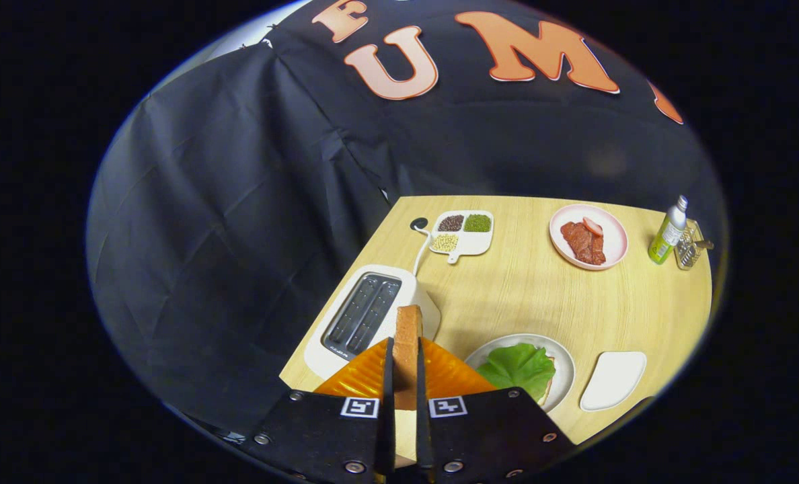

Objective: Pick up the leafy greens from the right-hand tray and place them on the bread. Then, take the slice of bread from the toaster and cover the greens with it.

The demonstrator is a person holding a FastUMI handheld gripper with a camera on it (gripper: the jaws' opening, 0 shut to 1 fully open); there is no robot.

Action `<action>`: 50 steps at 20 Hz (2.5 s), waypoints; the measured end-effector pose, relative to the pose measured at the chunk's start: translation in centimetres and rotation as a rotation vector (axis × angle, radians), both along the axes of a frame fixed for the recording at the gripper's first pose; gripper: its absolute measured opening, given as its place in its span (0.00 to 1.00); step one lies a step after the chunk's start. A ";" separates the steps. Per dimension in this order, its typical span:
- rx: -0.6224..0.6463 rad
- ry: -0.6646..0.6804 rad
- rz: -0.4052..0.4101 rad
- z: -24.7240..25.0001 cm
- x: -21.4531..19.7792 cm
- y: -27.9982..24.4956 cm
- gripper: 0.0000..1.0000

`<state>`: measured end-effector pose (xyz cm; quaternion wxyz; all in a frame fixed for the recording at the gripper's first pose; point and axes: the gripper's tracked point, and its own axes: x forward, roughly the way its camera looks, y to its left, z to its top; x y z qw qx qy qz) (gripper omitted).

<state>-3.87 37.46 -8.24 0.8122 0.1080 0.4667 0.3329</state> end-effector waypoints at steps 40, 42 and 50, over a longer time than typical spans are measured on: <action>-0.083 -0.494 -0.395 -6.5 6.0 -22.5 0.77; -0.117 -0.613 -0.441 -4.0 6.4 -24.6 0.82; -0.051 -0.877 -0.569 3.5 5.3 -26.7 0.87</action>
